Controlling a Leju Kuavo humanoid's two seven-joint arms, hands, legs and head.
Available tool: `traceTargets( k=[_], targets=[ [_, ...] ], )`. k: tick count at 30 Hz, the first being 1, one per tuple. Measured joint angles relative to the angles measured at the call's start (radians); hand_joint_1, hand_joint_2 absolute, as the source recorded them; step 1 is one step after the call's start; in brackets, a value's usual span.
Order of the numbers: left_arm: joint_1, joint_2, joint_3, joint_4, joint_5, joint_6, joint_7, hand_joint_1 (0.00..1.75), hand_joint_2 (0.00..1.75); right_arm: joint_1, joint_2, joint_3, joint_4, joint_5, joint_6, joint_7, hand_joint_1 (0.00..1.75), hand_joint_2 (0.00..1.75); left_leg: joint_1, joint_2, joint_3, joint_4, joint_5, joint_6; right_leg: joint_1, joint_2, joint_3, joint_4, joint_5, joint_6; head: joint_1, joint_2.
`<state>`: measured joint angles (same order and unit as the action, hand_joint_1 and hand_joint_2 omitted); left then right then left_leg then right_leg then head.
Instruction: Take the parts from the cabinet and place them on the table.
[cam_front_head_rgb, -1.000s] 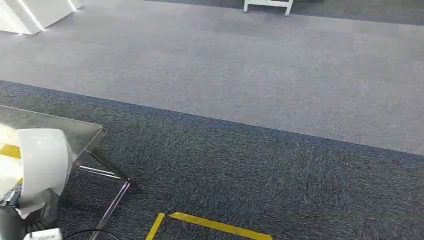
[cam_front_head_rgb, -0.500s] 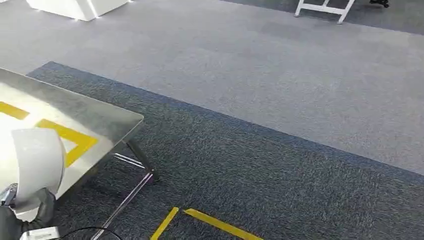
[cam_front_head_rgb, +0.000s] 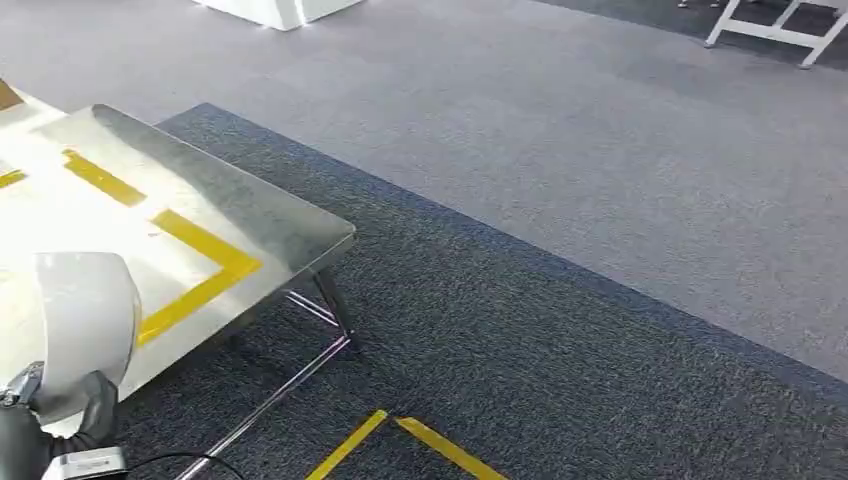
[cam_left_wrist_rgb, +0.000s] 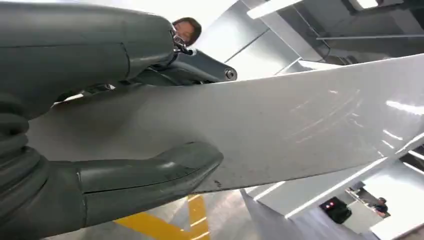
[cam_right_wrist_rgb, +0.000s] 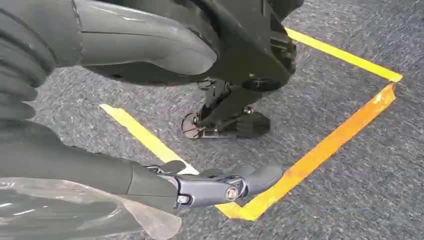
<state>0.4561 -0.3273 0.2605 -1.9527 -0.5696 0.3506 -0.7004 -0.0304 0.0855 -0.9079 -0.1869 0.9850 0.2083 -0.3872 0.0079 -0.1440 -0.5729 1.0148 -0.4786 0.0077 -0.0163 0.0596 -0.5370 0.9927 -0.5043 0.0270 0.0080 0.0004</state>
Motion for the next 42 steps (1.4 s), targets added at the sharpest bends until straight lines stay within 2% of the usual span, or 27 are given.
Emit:
traceTargets(
  k=[1,2,3,5,6,7,9,10,11,15,16,17,18,20,21,23,25,27,30,31,33,35,37,38,40,41,42],
  targets=[
    [-0.001,0.000,0.000,0.000,-0.003,0.002,0.000,1.75,1.75,-0.001,0.003,0.000,0.000,0.000,-0.002,-0.001,0.00,1.75,-0.002,0.030,-0.003,0.014,-0.013,-0.002,-0.004,-0.020,0.005,-0.008,0.003,-0.006,0.001,0.000],
    [-0.003,-0.002,-0.002,0.000,-0.004,0.006,0.000,1.75,1.75,0.001,0.002,0.000,0.000,-0.001,-0.004,-0.003,0.00,1.75,-0.006,0.084,-0.022,0.057,-0.045,-0.007,-0.004,-0.030,0.008,-0.010,0.002,-0.014,-0.010,0.000],
    [-0.005,-0.003,-0.002,0.001,-0.010,0.012,0.000,1.75,1.75,0.003,0.002,-0.001,0.000,-0.002,-0.007,-0.002,0.00,1.75,-0.004,0.114,-0.055,0.132,-0.087,-0.013,-0.001,-0.047,0.009,-0.010,0.000,-0.016,-0.011,0.000],
    [-0.004,-0.006,-0.002,0.003,-0.011,0.027,0.000,1.75,1.75,0.007,0.001,-0.004,0.000,0.000,-0.010,0.006,0.00,1.75,0.001,0.132,-0.123,0.281,-0.148,-0.019,0.003,-0.078,0.013,-0.010,-0.005,-0.021,-0.011,0.000],
    [-0.003,-0.007,-0.002,0.005,-0.005,0.037,0.000,1.75,1.75,0.007,0.001,-0.004,0.000,0.002,-0.010,0.011,0.00,1.75,0.002,0.133,-0.136,0.310,-0.149,-0.021,0.004,-0.093,0.015,-0.010,-0.007,-0.020,-0.012,0.000],
    [-0.002,-0.007,-0.002,0.008,0.002,0.046,0.000,1.75,1.75,0.006,0.001,-0.004,0.000,0.004,-0.010,0.014,0.00,1.75,0.002,0.134,-0.125,0.290,-0.124,-0.021,0.005,-0.106,0.018,-0.010,-0.009,-0.020,-0.011,0.000],
    [-0.002,-0.006,-0.002,0.010,0.008,0.064,0.000,1.75,1.75,0.004,0.002,-0.004,0.000,0.008,-0.007,0.015,0.00,1.75,0.001,0.149,-0.047,0.139,-0.036,-0.016,0.005,-0.130,0.029,-0.010,-0.016,-0.017,-0.012,0.000],
    [-0.002,-0.006,-0.003,0.009,0.008,0.068,0.000,1.75,1.75,0.004,0.002,-0.004,0.000,0.010,-0.003,0.008,0.00,1.75,-0.003,0.181,0.002,0.044,0.003,-0.008,0.006,-0.140,0.036,-0.010,-0.020,-0.013,-0.011,0.000],
    [-0.003,-0.006,-0.004,0.009,0.008,0.069,0.000,1.75,1.75,0.004,0.002,-0.004,0.000,0.010,0.003,0.001,0.00,1.75,-0.015,0.234,0.021,0.012,-0.015,0.000,0.010,-0.150,0.032,-0.010,-0.024,-0.009,-0.011,0.000],
    [0.008,-0.010,-0.008,0.004,0.004,0.051,0.000,1.75,1.75,0.000,0.001,-0.005,0.000,0.009,0.006,-0.027,0.00,1.75,-0.021,0.198,0.009,0.000,-0.012,0.020,0.014,-0.194,0.047,-0.010,-0.032,0.013,-0.009,0.000],
    [0.010,-0.012,-0.007,-0.004,0.013,0.042,0.000,1.75,1.75,-0.002,0.004,-0.006,-0.001,0.001,-0.015,-0.029,0.00,1.75,-0.010,0.186,0.016,-0.009,-0.005,0.029,0.009,-0.171,0.037,-0.003,-0.044,0.022,-0.011,0.000],
    [0.005,-0.015,-0.004,-0.010,0.027,0.037,0.000,1.75,1.75,-0.002,0.016,-0.010,-0.001,-0.004,-0.037,-0.033,0.00,1.75,-0.009,0.176,0.016,-0.009,-0.004,0.031,0.006,-0.113,0.029,0.025,-0.064,0.025,-0.002,0.000],
    [-0.003,-0.017,-0.001,-0.012,0.036,0.035,0.000,1.75,1.75,0.000,0.017,-0.012,-0.001,0.001,-0.032,-0.039,0.00,1.75,-0.008,0.165,0.013,-0.009,-0.002,0.037,0.005,-0.080,-0.002,0.093,-0.102,0.027,0.002,0.000],
    [-0.006,-0.019,-0.002,-0.023,0.042,0.060,0.000,1.75,1.75,0.004,0.012,-0.012,-0.001,0.008,-0.002,-0.046,0.00,1.75,-0.007,0.141,0.011,-0.008,-0.001,0.039,0.004,-0.063,-0.089,0.265,-0.172,0.033,0.003,0.000],
    [-0.004,-0.021,-0.004,-0.028,0.042,0.081,0.004,1.75,1.75,0.008,0.011,-0.012,0.000,0.012,0.013,-0.046,0.00,1.75,-0.008,0.128,0.012,-0.008,-0.001,0.039,0.004,-0.063,-0.119,0.316,-0.179,0.034,0.002,0.000],
    [-0.004,-0.024,-0.010,-0.037,0.042,0.112,0.016,1.75,1.75,0.013,0.001,-0.013,0.000,0.010,0.022,-0.045,0.00,1.75,-0.006,0.098,0.014,-0.006,-0.002,0.039,0.003,-0.061,-0.110,0.265,-0.115,0.035,0.003,0.000],
    [-0.004,-0.025,-0.016,-0.048,0.042,0.127,0.021,1.75,1.75,0.014,-0.008,-0.014,-0.001,0.008,0.022,-0.041,0.00,1.75,-0.002,0.070,0.017,-0.001,-0.006,0.033,-0.002,-0.038,-0.032,0.080,-0.009,0.036,0.003,0.000],
    [-0.004,-0.026,-0.024,-0.061,0.046,0.136,0.023,1.75,1.75,0.014,-0.011,-0.014,0.000,0.008,0.022,-0.034,0.00,1.75,-0.005,0.050,0.007,0.011,-0.010,0.019,-0.009,0.039,0.000,0.006,-0.019,0.036,0.007,0.000],
    [-0.001,-0.027,-0.030,-0.074,0.054,0.138,0.026,1.75,1.75,0.016,-0.013,-0.015,0.000,0.007,0.022,-0.029,0.00,1.75,0.005,0.020,-0.002,0.005,0.000,0.002,0.000,0.010,0.007,0.013,-0.022,0.014,0.005,0.000],
    [0.001,-0.027,-0.030,-0.077,0.055,0.139,0.026,1.75,1.75,0.016,-0.013,-0.015,0.000,0.007,0.022,-0.029,0.00,1.75,0.005,0.013,-0.006,0.008,-0.001,-0.005,-0.007,-0.005,0.008,0.005,-0.014,0.001,0.005,0.000],
    [0.003,-0.026,-0.032,-0.084,0.067,0.144,0.025,1.75,1.75,0.014,-0.014,-0.016,0.000,0.006,0.022,-0.028,0.00,1.75,-0.001,0.106,-0.028,0.065,-0.044,-0.012,-0.006,-0.026,0.011,0.002,-0.013,-0.011,-0.007,0.000],
    [-0.005,-0.027,-0.034,-0.085,0.090,0.153,0.021,1.75,1.75,0.019,-0.014,-0.019,0.000,0.006,0.022,-0.024,0.00,1.75,0.001,0.128,-0.097,0.219,-0.121,-0.017,-0.002,-0.060,0.013,0.003,-0.016,-0.018,-0.008,0.000],
    [-0.004,-0.026,-0.034,-0.085,0.097,0.160,0.020,1.75,1.75,0.021,-0.014,-0.024,0.000,0.007,0.022,-0.024,0.00,1.75,0.002,0.131,-0.131,0.296,-0.138,-0.018,-0.001,-0.090,0.014,0.003,-0.019,-0.020,-0.008,0.000],
    [-0.004,-0.026,-0.034,-0.085,0.104,0.161,0.020,1.75,1.75,0.019,-0.014,-0.024,0.000,0.008,0.022,-0.026,0.00,1.75,0.002,0.132,-0.118,0.272,-0.112,-0.016,0.000,-0.103,0.016,0.003,-0.021,-0.020,-0.008,0.000],
    [-0.002,-0.026,-0.034,-0.093,0.130,0.147,0.018,1.75,1.75,0.015,-0.014,-0.024,0.000,0.015,0.020,-0.031,0.00,1.75,0.000,0.149,-0.044,0.130,-0.033,-0.006,0.004,-0.125,0.023,0.003,-0.025,-0.017,-0.008,0.000],
    [-0.001,-0.026,-0.034,-0.101,0.144,0.136,0.016,1.75,1.75,0.014,-0.014,-0.024,0.000,0.018,0.019,-0.032,0.00,1.75,-0.006,0.182,0.002,0.043,-0.001,0.005,0.005,-0.136,0.029,0.003,-0.029,-0.015,-0.008,0.000],
    [-0.003,-0.026,-0.034,-0.106,0.157,0.128,0.015,1.75,1.75,0.015,-0.014,-0.024,0.000,0.019,0.019,-0.032,0.00,1.75,-0.018,0.218,0.018,0.014,-0.021,0.009,0.011,-0.146,0.030,0.004,-0.033,-0.008,-0.006,0.000]
  ],
)
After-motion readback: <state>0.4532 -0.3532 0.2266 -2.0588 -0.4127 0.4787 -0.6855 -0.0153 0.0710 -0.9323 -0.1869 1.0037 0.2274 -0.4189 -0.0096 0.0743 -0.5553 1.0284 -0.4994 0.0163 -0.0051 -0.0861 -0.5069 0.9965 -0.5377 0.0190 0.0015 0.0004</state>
